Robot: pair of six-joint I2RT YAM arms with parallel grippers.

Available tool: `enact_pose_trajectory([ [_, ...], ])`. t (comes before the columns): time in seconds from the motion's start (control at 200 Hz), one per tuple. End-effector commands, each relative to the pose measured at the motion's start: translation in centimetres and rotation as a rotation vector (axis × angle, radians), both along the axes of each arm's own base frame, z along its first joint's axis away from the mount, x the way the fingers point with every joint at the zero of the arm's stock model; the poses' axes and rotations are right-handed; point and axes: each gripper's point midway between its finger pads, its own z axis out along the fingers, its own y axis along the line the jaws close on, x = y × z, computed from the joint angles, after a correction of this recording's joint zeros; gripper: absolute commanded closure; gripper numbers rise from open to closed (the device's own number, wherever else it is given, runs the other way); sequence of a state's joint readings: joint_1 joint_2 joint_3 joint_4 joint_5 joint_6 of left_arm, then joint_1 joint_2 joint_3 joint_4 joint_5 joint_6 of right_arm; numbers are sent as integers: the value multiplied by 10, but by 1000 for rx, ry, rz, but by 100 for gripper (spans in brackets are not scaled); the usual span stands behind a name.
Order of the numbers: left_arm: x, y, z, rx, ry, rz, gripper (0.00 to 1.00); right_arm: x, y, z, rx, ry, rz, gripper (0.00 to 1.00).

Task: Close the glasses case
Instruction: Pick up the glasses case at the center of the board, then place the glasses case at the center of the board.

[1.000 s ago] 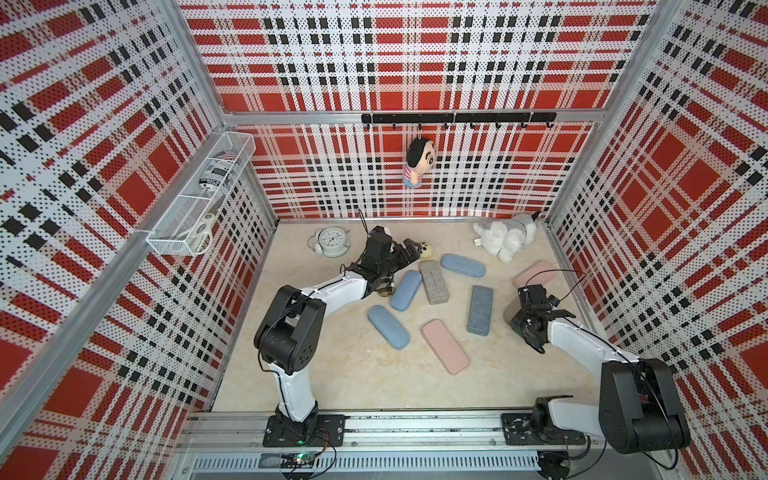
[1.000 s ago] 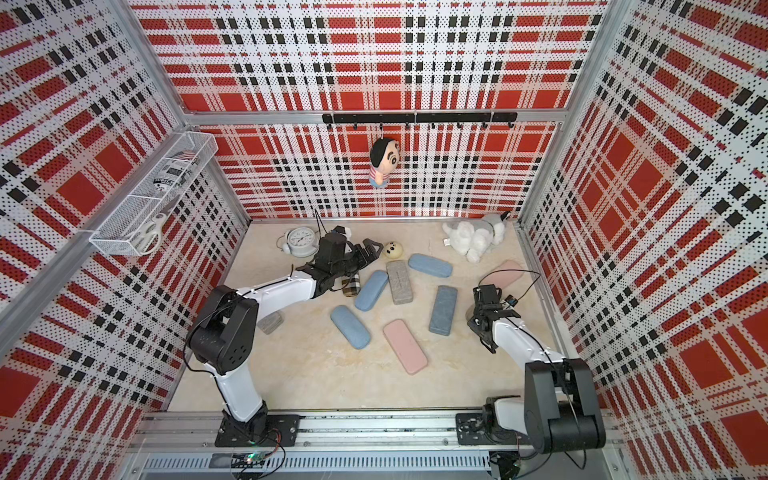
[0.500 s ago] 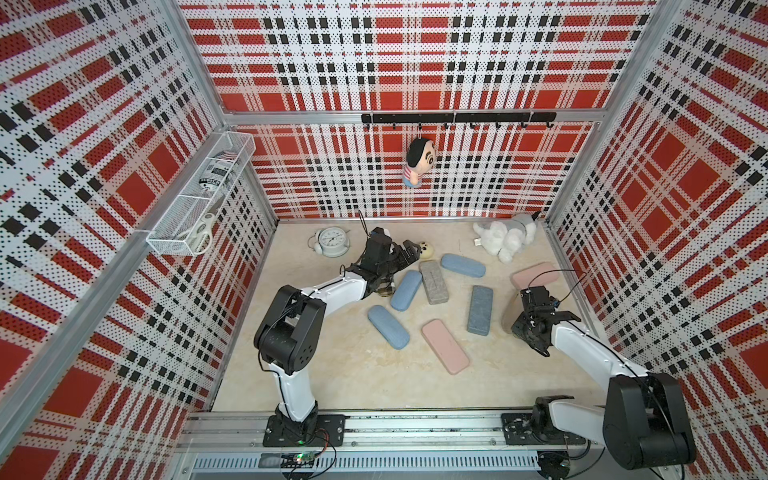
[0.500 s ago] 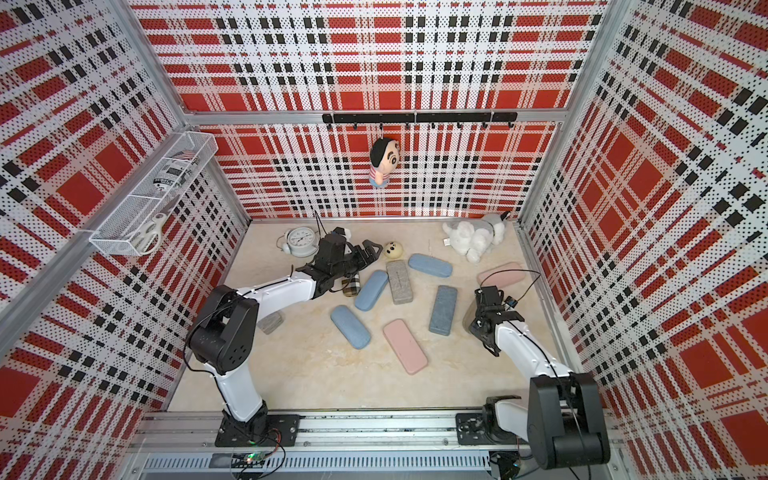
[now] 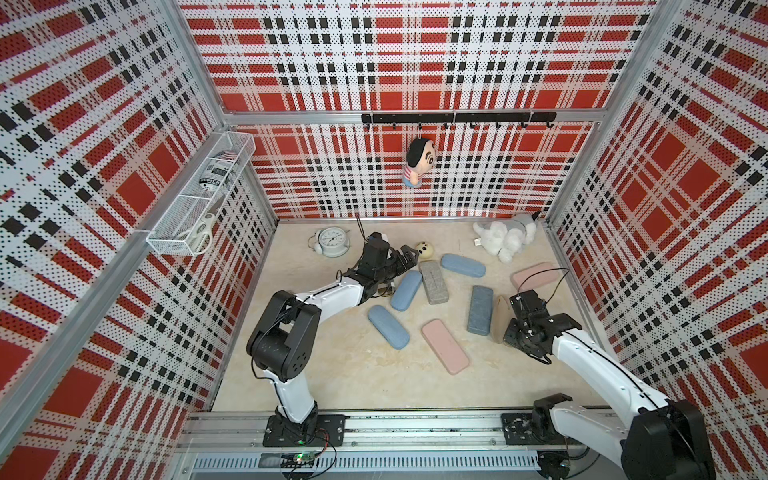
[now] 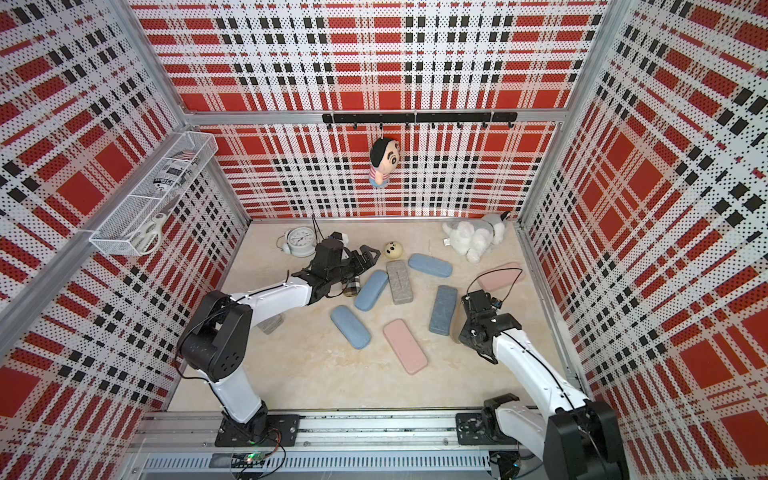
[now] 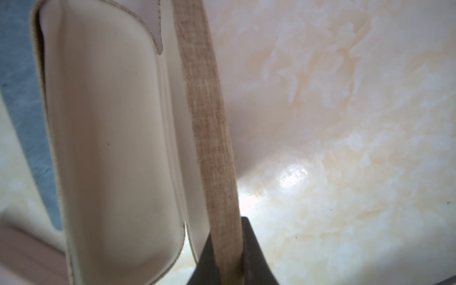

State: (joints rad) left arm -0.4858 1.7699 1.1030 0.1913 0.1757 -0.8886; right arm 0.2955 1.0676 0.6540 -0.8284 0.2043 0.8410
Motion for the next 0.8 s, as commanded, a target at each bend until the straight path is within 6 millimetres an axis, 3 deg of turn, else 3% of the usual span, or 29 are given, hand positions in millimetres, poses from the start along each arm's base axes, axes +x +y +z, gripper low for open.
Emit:
enact_pose_trajectory([
  [0.0,-7,5,21,-7,-50,7,2,9,11,35,-16,-91,16,88],
  [0.12,-11,10,26,-4,-58,20,2,17,36,58,-23,-122,106,88],
  [0.261,-21,21,29,4,-62,44,2,23,76,65,-34,-109,242,87],
  [0.496,-43,57,30,-4,-56,120,2,24,152,52,-61,-72,465,88],
  [0.797,-77,122,46,7,-80,259,2,27,220,34,-76,-43,626,88],
])
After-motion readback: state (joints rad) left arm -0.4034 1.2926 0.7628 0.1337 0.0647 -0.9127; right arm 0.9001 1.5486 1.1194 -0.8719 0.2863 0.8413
